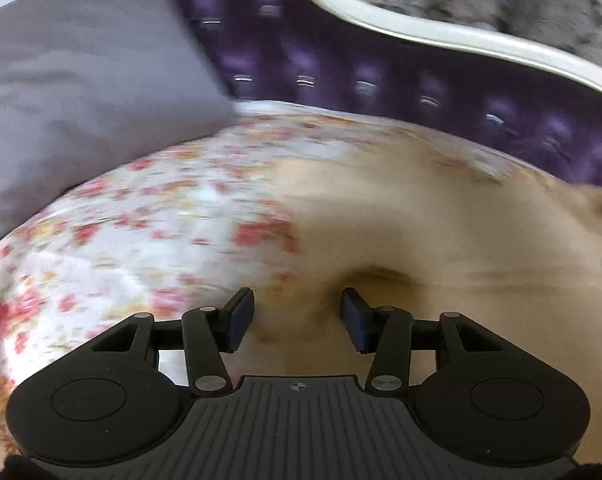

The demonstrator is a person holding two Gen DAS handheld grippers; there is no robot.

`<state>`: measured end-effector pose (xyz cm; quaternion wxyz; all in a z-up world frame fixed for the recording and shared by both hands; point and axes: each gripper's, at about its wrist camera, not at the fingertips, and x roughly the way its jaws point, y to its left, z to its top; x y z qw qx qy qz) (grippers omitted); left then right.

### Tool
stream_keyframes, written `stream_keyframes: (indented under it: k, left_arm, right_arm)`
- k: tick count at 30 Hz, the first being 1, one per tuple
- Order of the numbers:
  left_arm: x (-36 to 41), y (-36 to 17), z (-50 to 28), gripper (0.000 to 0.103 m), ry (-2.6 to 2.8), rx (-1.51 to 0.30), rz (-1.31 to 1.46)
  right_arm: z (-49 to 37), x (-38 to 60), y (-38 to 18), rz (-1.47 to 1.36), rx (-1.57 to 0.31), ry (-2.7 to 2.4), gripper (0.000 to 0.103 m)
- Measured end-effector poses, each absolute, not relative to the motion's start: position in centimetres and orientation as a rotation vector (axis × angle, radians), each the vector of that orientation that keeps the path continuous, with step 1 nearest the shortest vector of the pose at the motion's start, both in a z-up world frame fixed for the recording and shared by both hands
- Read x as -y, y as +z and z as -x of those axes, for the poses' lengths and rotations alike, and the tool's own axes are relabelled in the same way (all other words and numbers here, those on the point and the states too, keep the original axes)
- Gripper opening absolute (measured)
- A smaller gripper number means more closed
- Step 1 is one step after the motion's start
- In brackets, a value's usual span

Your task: Fold small clothes

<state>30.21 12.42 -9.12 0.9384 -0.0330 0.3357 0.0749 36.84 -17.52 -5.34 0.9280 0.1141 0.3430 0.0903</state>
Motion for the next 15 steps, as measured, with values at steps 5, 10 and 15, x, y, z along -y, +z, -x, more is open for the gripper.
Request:
stream_keyframes:
  k: [5,10,15]
  left_arm:
    - [-15.3,-9.3,-30.2,0.05,0.154,-0.688,0.128]
    - [-15.2,-9.1,-30.2,0.053,0.153,-0.713,0.085]
    - [-15.6,-8.2,-29.0,0.052,0.158,-0.734,0.105]
  right_arm:
    - [-36.6,18.8,-7.4,-0.241,-0.747,0.154,0.022]
    - [-35.8,19.6,-8.9,-0.236,-0.743,0.128,0.028]
    - [-34.9,19.7,-8.2,-0.154,-0.731,0.116,0.048]
